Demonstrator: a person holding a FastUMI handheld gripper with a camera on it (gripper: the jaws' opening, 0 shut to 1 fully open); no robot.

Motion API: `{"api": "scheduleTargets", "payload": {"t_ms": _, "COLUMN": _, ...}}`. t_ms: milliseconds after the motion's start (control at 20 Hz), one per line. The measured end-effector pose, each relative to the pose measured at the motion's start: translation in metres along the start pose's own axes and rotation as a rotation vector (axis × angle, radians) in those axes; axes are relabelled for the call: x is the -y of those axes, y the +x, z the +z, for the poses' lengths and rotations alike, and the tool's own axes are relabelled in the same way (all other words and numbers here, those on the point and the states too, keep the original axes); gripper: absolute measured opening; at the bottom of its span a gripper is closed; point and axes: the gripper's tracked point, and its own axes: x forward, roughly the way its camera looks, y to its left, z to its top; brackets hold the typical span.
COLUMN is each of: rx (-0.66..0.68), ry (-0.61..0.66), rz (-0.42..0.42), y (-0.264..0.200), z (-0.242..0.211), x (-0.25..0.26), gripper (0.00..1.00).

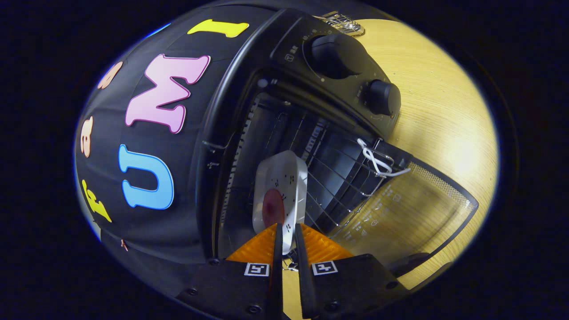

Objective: Open the toaster oven, put the food inside, and close the toaster oven door.

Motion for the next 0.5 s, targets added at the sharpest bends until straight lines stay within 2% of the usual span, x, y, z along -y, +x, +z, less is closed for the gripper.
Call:
{"api": "scheduleTargets", "payload": {"t_ms": 50, "rx": -0.009, "ry": -0.010, "rz": 0.014, "y": -0.006, "z": -0.005, "x": -0.004, "gripper": 0.27}}
{"api": "scheduleTargets", "payload": {"t_ms": 100, "rx": -0.010, "ry": -0.032, "rz": 0.027, "y": -0.013, "z": -0.008, "x": -0.006, "gripper": 0.27}}
{"api": "scheduleTargets", "payload": {"t_ms": 150, "rx": -0.018, "ry": -0.056, "rz": 0.041, "y": -0.020, "z": -0.011, "x": -0.009, "gripper": 0.41}}
{"api": "scheduleTargets", "payload": {"t_ms": 300, "rx": -0.061, "ry": -0.124, "rz": 0.035, "y": -0.040, "z": -0.025, "x": -0.001, "gripper": 0.98}}
{"api": "scheduleTargets", "payload": {"t_ms": 500, "rx": -0.064, "ry": -0.261, "rz": 0.015, "y": -0.068, "z": -0.035, "x": 0.010, "gripper": 0.98}}
